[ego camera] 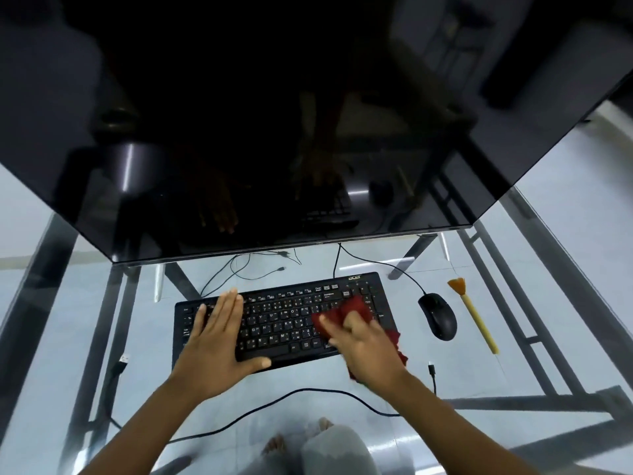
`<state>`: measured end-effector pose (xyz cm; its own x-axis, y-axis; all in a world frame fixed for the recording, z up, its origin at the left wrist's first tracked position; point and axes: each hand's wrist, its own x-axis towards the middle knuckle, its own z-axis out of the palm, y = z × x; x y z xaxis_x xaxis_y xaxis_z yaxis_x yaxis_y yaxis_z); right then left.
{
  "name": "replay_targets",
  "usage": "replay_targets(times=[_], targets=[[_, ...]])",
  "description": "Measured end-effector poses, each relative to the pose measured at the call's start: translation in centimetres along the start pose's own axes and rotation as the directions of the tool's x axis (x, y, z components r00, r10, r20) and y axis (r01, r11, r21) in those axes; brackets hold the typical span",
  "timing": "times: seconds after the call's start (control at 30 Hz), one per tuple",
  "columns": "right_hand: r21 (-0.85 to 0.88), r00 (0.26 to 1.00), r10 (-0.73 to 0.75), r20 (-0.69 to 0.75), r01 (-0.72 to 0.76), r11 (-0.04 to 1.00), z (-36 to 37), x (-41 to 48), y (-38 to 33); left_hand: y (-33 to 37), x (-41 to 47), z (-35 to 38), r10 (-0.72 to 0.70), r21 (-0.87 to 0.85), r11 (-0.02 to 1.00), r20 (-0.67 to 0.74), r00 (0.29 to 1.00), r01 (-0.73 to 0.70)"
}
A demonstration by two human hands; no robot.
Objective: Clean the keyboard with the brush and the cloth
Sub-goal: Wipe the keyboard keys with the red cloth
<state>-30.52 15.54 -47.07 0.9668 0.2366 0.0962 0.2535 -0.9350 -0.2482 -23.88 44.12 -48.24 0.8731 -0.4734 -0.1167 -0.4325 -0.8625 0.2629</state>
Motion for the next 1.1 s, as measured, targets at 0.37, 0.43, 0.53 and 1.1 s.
replay_targets(times=[0.37,0.43,0.53,1.1], targets=[[-0.042,0.965,-0.26,-0.009,0.26,0.965,2.1,3.0,-3.3,-1.1,0.0,0.3,0.041,-0.009,0.999,0.021,0.999,-0.041],[-0.076,0.942,-0.335,0.035,0.336,0.939,2.2,3.8,-3.3,-1.2,0.1,0.1,0.048,-0.007,0.999,0.019,0.999,-0.048],[-0.047,0.989,-0.062,-0.131,0.057,0.997,2.0,5.6,-2.4,-1.2,0.0,0.1,0.057,-0.001,0.998,0.012,0.998,-0.057],[-0.048,0.965,-0.253,-0.071,0.25,0.967,4.1,6.4,-6.7,-1.1,-0.1,-0.1,0.052,0.018,0.998,0.041,0.998,-0.052]])
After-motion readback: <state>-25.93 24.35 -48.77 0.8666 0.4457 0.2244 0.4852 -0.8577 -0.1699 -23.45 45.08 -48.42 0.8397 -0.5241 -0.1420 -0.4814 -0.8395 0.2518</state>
